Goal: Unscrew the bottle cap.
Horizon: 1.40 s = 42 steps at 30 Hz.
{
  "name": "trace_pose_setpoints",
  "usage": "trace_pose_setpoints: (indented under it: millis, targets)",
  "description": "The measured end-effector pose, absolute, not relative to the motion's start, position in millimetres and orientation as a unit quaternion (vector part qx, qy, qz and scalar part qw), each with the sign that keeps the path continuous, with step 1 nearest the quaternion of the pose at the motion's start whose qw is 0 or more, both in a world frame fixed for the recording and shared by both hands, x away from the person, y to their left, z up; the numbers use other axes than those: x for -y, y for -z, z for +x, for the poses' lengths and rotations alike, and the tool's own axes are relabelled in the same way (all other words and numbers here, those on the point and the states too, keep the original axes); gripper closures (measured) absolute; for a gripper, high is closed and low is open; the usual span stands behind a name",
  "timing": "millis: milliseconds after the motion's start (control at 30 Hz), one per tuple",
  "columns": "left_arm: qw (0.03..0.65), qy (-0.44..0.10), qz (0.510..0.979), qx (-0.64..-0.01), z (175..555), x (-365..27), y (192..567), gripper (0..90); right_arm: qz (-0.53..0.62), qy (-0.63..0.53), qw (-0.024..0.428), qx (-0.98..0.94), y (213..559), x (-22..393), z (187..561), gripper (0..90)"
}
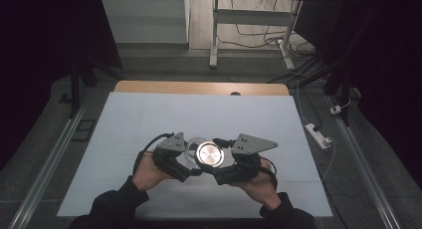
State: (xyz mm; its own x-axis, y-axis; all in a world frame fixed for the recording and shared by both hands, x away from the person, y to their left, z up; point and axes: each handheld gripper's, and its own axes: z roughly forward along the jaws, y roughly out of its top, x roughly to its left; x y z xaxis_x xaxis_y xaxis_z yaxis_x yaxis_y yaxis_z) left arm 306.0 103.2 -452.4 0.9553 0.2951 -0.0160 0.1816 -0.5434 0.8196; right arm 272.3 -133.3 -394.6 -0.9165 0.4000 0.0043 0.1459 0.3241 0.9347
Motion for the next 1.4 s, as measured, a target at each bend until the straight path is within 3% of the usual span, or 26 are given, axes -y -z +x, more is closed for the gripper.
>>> trace_pose_setpoints:
  millis: [300, 1400]
  targets:
    - [0.446, -0.073, 0.884, -0.121, 300, -95, 450, 15.7, 0.158, -0.561, 0.104, -0.806, 397, 129, 270, 19.4]
    - [0.486, -0.086, 0.847, -0.199, 331, -121, 459, 15.8, 0.150, -0.564, 0.095, -0.807, 394, 130, 264, 19.7]
